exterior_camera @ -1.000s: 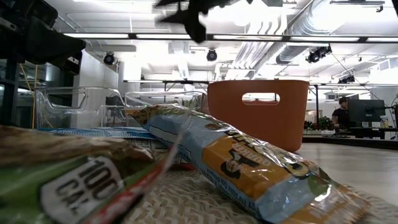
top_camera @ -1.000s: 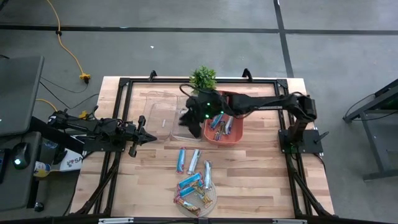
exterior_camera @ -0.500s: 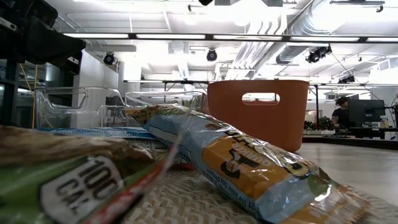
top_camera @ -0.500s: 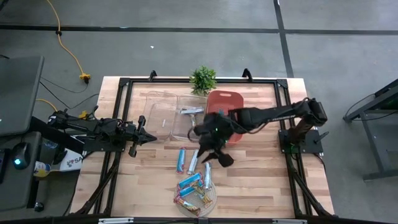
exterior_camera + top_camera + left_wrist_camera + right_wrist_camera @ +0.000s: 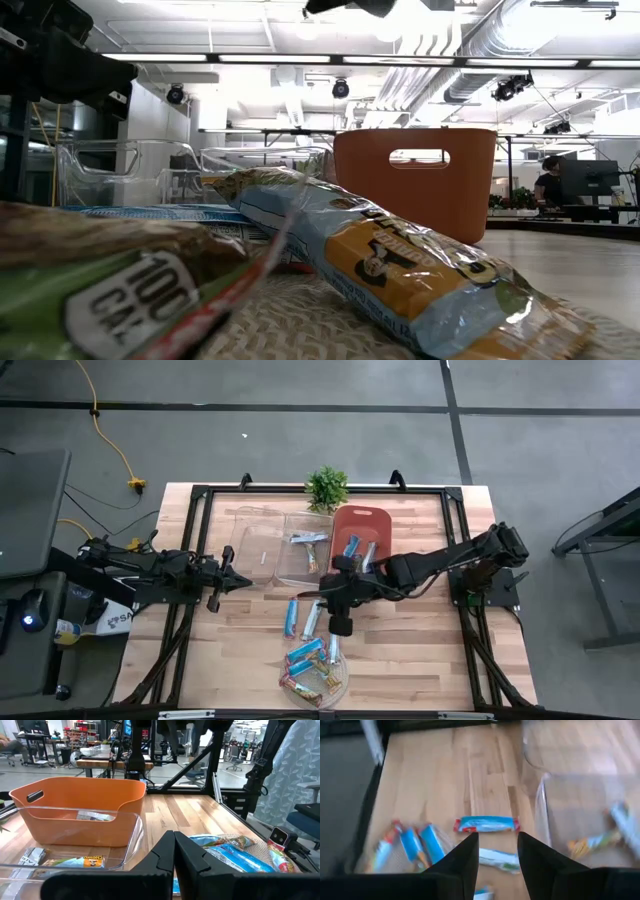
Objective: Pick and place Granola Bars by type
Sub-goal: Put the middle yellow granola bar into the right transparent bin
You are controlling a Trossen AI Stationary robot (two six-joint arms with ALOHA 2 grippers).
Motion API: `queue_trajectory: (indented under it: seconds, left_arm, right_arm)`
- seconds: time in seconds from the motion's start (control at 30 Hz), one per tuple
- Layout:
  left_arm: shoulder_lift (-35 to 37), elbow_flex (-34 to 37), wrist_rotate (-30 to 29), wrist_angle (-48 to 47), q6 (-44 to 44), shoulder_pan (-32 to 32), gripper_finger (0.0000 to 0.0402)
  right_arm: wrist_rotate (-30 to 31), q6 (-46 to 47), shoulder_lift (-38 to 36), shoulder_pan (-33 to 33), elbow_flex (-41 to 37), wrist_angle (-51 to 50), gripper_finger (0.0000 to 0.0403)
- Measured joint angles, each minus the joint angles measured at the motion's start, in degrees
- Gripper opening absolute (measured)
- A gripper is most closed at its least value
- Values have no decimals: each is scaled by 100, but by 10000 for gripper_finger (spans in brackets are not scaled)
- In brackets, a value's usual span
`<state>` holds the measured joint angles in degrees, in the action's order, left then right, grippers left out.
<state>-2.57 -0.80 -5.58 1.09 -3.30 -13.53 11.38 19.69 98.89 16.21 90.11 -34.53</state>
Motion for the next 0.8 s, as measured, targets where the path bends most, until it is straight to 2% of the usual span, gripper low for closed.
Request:
queue_trajectory:
  seconds: [0.13, 0.27, 0.5, 0.7, 0.8]
  left_arm:
    - [0, 0, 0, 1, -1, 1, 1]
    - [0, 0, 0, 0, 0, -1, 1]
    - [2, -2, 0, -1, -1, 1, 1]
    - [2, -1, -1, 1, 1, -1, 1]
    - [2, -1, -2, -1, 0, 1, 1]
  right_arm:
    - [122, 1278, 38, 161, 0, 18, 119]
    - [540, 2913, 163, 403, 0, 257, 119]
    - [549, 4613, 446, 737, -2, 155, 119]
    - [1423, 6289, 739, 1165, -2, -418, 119]
    - [1572, 6971, 899, 1310, -4, -824, 119]
